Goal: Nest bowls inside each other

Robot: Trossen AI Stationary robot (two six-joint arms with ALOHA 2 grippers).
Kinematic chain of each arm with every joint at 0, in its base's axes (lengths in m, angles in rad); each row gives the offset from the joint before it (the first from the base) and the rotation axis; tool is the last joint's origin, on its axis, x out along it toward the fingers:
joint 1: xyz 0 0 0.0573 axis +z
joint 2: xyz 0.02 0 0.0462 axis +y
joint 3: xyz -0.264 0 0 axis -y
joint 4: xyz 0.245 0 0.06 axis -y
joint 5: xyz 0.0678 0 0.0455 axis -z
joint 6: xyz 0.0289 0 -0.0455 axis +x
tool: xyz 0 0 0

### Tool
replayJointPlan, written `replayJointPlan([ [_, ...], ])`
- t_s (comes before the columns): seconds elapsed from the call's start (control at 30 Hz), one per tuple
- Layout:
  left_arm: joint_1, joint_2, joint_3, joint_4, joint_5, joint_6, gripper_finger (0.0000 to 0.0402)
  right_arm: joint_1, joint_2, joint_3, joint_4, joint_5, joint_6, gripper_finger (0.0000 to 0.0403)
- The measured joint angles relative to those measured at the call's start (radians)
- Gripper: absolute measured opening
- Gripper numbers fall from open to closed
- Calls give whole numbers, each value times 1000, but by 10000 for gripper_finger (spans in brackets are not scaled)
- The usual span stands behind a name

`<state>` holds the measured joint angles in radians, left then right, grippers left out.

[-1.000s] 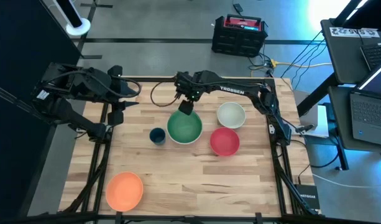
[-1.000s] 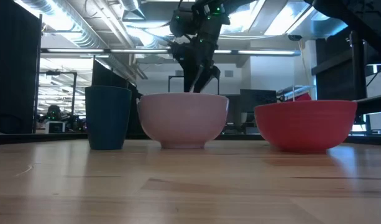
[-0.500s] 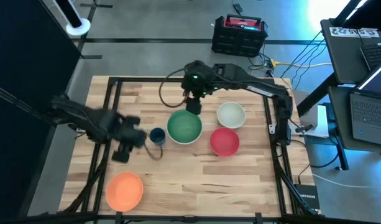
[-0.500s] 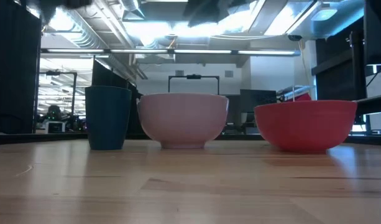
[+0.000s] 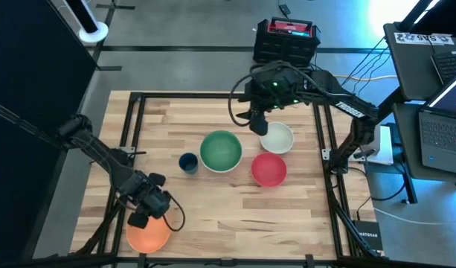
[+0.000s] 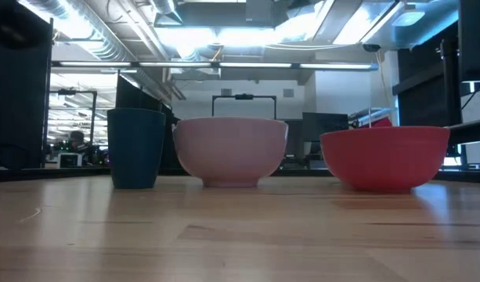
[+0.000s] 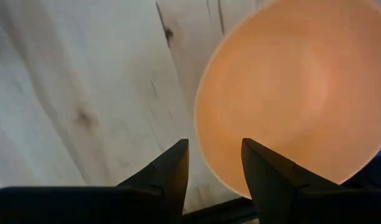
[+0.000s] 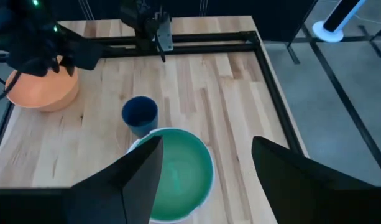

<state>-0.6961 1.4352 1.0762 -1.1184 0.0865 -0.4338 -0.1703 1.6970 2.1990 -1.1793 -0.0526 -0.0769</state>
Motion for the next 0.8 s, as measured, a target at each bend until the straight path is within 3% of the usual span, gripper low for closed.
replayJointPlan([
  [0.67,-16,32,-186,197,18,-96,113,0,-13,-1,-20,17,23,232],
  [0.8,-16,32,-200,217,44,-100,57,0,-13,-1,-32,30,23,232],
])
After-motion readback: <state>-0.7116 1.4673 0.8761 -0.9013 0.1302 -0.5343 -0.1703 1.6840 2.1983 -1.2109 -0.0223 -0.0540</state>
